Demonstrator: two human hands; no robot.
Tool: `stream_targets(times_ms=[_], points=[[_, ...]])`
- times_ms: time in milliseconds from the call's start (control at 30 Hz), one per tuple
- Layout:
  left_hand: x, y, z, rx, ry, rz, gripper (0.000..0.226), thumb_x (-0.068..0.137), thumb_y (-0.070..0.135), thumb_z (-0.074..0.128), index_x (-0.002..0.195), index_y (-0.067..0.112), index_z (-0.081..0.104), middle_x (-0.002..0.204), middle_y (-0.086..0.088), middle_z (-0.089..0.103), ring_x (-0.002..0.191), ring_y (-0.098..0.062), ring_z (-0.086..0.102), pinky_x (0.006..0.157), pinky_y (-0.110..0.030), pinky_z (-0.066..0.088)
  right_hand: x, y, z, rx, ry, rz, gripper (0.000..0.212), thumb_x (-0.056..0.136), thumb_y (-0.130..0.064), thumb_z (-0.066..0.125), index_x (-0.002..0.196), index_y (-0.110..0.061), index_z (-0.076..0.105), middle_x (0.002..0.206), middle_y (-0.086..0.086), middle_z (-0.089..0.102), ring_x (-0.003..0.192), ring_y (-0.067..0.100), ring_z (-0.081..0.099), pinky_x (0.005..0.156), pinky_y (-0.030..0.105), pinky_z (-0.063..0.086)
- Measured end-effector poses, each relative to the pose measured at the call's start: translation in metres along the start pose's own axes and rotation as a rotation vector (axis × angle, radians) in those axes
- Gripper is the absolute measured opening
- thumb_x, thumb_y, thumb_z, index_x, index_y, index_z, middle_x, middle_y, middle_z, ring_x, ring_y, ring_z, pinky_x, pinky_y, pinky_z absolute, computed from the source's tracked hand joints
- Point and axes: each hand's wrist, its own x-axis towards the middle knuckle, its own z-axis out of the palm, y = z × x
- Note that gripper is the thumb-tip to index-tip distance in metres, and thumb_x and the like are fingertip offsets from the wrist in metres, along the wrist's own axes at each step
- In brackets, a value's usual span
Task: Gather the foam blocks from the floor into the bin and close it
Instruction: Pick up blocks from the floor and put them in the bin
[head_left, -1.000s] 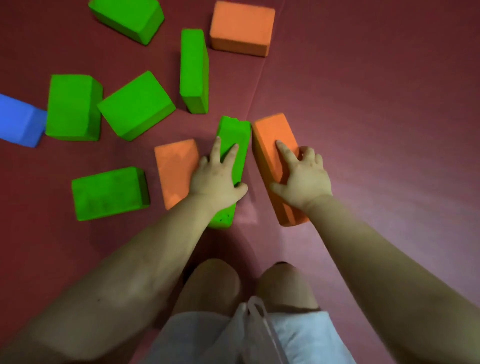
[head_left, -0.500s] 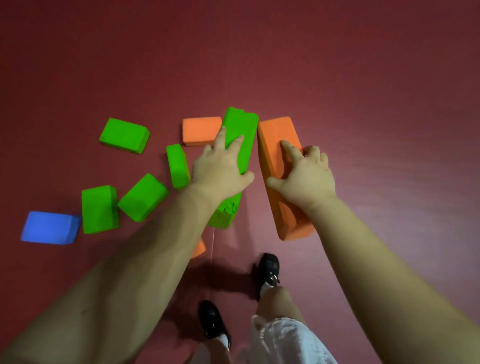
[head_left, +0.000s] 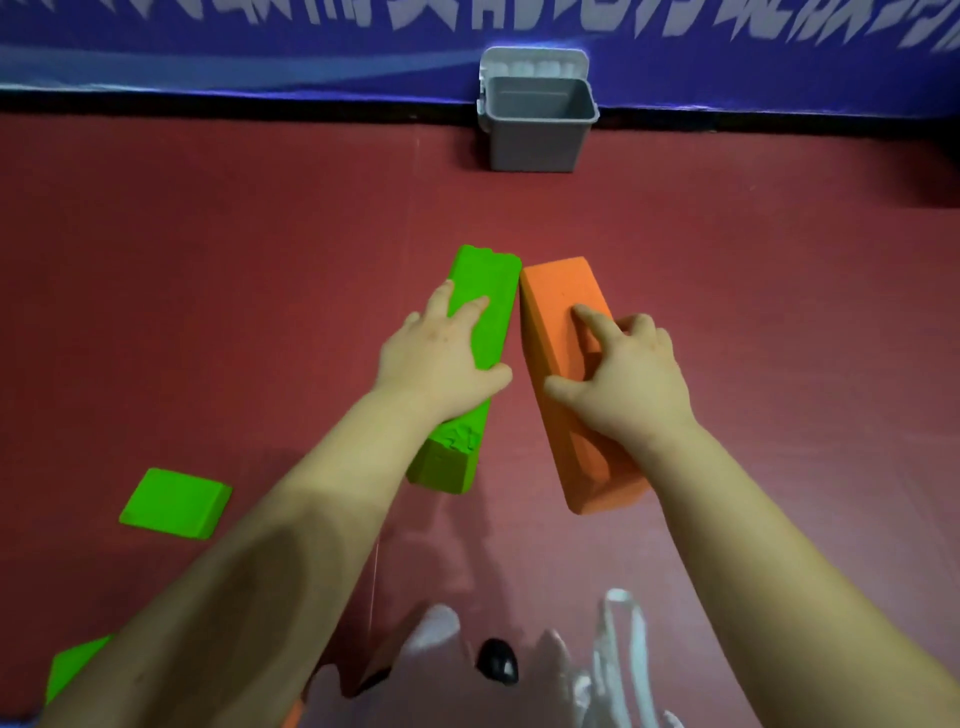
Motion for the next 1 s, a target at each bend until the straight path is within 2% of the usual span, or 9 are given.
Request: stream_targets(times_ms=[267, 500, 700, 833, 1000], points=[[0.236, 0.004, -0.030, 0.003, 0.035, 0.046, 0.079, 0.075, 0.053, 0.060, 0.145, 0.036, 0.029, 0.158, 0.000, 0.015, 0.133, -0.034, 0.037, 0.107, -0.039, 0.034, 0.231, -0.006, -0.022, -0.018, 0.033, 0.047, 0.081, 0.071, -0.052, 0.065, 0.143, -0.035, 0.033, 0.129, 0.013, 0.041, 0.122, 0.035, 0.037, 0.097, 0.043, 0.040], [0.464, 0.008, -0.079, 0.048, -0.011, 0.072, 0.078, 0.076, 0.052, 0.060, 0.146, 0.033, 0.030, 0.158, -0.002, 0.014, 0.131, -0.034, 0.038, 0.105, -0.039, 0.036, 0.454, -0.017, -0.052, 0.012, 0.031, 0.122, 0.080, 0.073, -0.052, 0.064, 0.144, -0.035, 0.032, 0.129, 0.013, 0.041, 0.122, 0.033, 0.037, 0.096, 0.043, 0.040], [0.661, 0.039, -0.093, 0.055, -0.028, 0.083, 0.077, 0.076, 0.052, 0.060, 0.145, 0.034, 0.030, 0.158, -0.001, 0.016, 0.131, -0.033, 0.038, 0.105, -0.038, 0.036, 0.643, 0.012, -0.069, 0.017, 0.054, 0.158, 0.079, 0.072, -0.052, 0.064, 0.143, -0.033, 0.034, 0.127, 0.014, 0.042, 0.120, 0.035, 0.039, 0.096, 0.043, 0.040], [0.800, 0.064, -0.099, 0.047, 0.014, 0.061, 0.077, 0.077, 0.051, 0.060, 0.145, 0.034, 0.030, 0.157, -0.001, 0.017, 0.130, -0.033, 0.039, 0.104, -0.038, 0.036, 0.786, 0.038, -0.080, 0.016, 0.033, 0.143, 0.078, 0.073, -0.052, 0.064, 0.142, -0.033, 0.034, 0.127, 0.013, 0.042, 0.121, 0.034, 0.038, 0.096, 0.042, 0.040], [0.958, 0.089, -0.111, 0.013, -0.010, 0.007, 0.076, 0.078, 0.050, 0.060, 0.146, 0.034, 0.030, 0.158, -0.001, 0.016, 0.132, -0.033, 0.037, 0.106, -0.039, 0.035, 0.951, 0.062, -0.106, -0.044, -0.008, 0.136, 0.078, 0.073, -0.052, 0.064, 0.142, -0.034, 0.033, 0.128, 0.012, 0.041, 0.120, 0.034, 0.038, 0.095, 0.041, 0.039]])
